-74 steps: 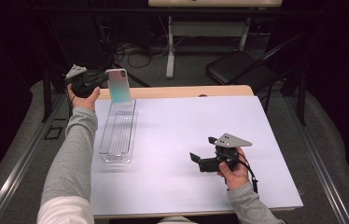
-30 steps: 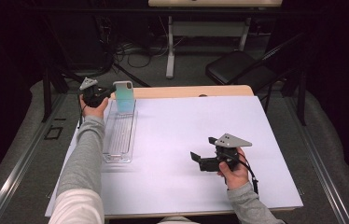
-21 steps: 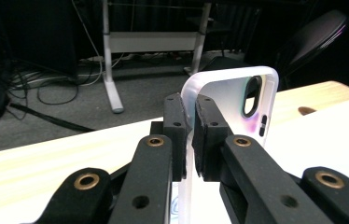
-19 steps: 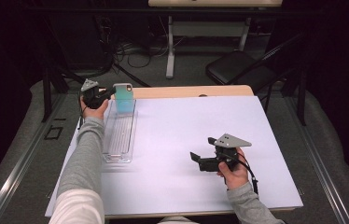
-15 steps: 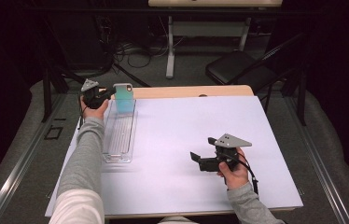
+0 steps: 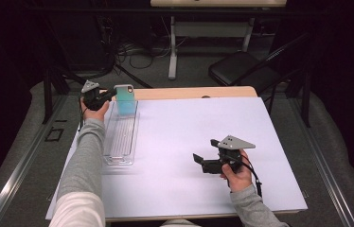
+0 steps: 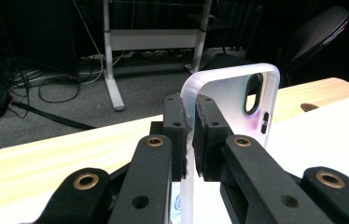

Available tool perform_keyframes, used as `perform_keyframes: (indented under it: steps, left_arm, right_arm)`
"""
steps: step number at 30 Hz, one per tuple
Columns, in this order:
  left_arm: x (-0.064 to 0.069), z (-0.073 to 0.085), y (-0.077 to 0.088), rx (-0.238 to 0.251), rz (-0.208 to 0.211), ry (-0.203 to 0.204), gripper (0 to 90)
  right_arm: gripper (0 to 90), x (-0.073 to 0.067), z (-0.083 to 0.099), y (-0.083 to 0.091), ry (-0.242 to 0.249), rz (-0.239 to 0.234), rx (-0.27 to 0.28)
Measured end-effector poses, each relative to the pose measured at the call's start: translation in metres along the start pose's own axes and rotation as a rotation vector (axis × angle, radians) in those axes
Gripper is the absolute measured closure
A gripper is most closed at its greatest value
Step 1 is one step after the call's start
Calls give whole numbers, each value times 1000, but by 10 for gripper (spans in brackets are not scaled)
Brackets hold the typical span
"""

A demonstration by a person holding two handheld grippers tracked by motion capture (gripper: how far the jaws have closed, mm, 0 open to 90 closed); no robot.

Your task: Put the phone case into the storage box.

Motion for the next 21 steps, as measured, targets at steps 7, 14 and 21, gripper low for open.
perform_keyframes:
  steps: [7, 14, 21]
  left_arm:
    - [0, 0, 0, 0, -2, 3, 847]
    - [0, 0, 0, 0, -3, 5, 846]
    - [-1, 1, 0, -2, -5, 6, 845]
  right_arm:
    - [114, 1, 0, 0, 4, 1, 3]
    - [115, 0, 0, 0, 6, 1, 1]
    - [115, 0, 0, 0, 5, 1, 0]
Point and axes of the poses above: each handheld gripper's, and its own axes: y roughly backward along the jaws, z roughly out of its underside, x roughly to its right, the point moved 4 cm from there along -y, roughly forward along the jaws, and after that the axes turned 6 degrees about -y, right-handed, at the moved point
